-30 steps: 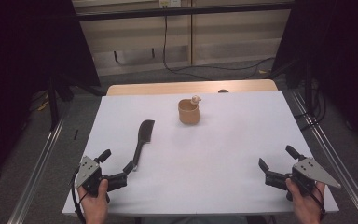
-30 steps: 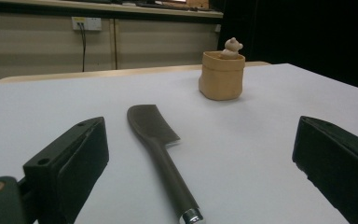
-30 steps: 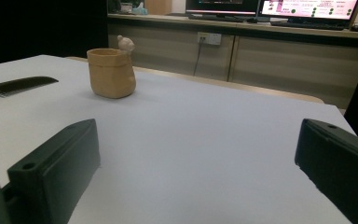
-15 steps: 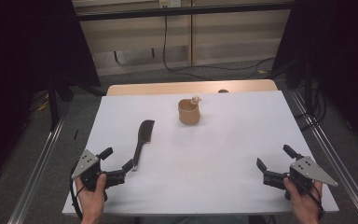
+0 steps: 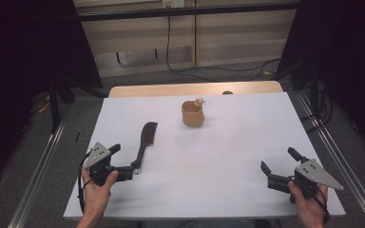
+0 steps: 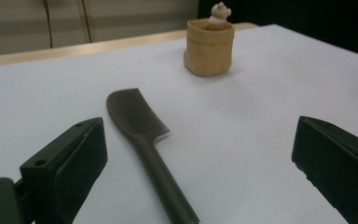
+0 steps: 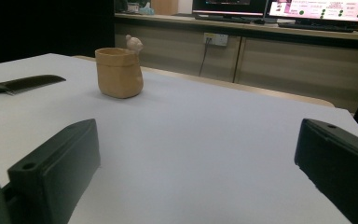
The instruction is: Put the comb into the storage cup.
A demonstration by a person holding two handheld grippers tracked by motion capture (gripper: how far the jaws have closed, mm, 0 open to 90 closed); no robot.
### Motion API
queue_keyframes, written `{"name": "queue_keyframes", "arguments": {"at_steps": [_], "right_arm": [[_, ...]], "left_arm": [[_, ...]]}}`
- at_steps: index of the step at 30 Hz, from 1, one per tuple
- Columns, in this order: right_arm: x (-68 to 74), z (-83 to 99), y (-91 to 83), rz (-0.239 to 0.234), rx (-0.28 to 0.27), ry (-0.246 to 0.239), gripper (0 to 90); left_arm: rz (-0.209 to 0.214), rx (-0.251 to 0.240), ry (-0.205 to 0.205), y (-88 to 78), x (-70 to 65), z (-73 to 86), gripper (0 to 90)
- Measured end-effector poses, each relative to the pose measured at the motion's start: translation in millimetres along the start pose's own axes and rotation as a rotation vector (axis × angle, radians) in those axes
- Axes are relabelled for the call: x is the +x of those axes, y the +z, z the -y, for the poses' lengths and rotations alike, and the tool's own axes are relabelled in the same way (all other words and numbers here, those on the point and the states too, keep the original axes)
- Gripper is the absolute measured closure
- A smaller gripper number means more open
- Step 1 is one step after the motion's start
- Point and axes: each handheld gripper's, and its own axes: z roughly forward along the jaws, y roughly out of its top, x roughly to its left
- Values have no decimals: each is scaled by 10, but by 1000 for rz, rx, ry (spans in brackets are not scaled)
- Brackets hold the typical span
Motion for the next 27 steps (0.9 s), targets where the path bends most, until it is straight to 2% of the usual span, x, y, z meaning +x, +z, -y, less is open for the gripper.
{"name": "queue_keyframes", "arguments": {"at_steps": [1,2,3,7,12,15,18,22,24,25,27], "right_arm": [[-1,0,-3,1,0,3,0],[-1,0,-3,1,0,3,0],[-5,1,-5,1,0,4,0],[1,-2,-11,-3,-2,0,0],[12,2,3,-10,5,-1,0],[-1,6,3,-5,10,0,0],[-8,6,0,-6,7,-1,0],[-8,4,-5,-7,7,0,0],[-7,3,-8,-4,7,0,0],[-10,3,-10,-7,2,2,0],[-13,3,-11,-6,2,3,0]], "left_arm": [[34,47,-2,41,7,-34,39],[34,47,-2,41,7,-34,39],[53,86,-6,72,11,-67,39],[44,109,18,130,21,-147,38],[36,130,14,203,65,-216,38],[37,148,-4,283,102,-249,39],[31,180,-43,336,129,-263,40],[14,213,-50,400,187,-290,50],[13,218,-55,410,204,-299,50],[18,236,-67,426,235,-319,50],[19,252,-54,444,260,-329,52]]}}
